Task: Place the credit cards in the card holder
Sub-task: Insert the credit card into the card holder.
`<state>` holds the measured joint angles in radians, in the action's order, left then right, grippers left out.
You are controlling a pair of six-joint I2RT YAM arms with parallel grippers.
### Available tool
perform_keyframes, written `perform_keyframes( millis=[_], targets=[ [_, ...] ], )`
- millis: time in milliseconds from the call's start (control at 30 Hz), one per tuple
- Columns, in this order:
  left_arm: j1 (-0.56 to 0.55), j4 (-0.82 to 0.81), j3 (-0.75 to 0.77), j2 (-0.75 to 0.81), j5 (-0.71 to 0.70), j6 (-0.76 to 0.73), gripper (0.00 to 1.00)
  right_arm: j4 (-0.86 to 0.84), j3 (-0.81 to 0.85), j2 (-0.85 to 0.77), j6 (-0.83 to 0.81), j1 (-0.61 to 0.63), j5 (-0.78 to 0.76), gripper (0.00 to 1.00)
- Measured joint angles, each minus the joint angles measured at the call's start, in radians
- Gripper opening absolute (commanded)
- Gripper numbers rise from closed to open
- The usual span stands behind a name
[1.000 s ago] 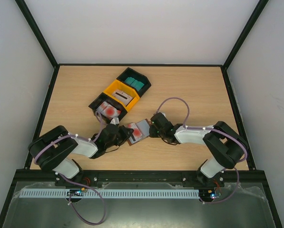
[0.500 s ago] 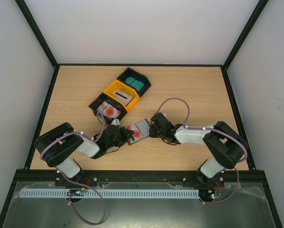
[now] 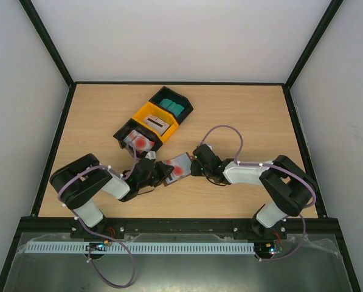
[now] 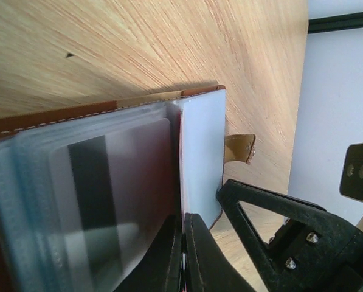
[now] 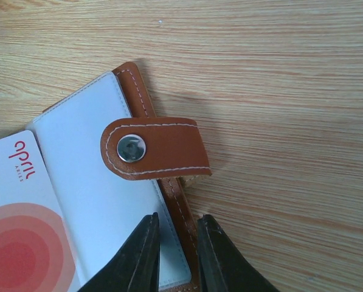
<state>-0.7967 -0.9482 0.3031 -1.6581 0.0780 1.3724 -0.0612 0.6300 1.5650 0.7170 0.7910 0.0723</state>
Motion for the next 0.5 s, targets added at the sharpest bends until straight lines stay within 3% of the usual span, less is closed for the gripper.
perform_keyframes(
  millis=[500],
  targets=[
    [-0.001,-0.033,0.031,-0.054,0.023,0.002,0.03,-0.01,-0.004,0.0,0.006,-0.001,0.005,0.18]
  ],
)
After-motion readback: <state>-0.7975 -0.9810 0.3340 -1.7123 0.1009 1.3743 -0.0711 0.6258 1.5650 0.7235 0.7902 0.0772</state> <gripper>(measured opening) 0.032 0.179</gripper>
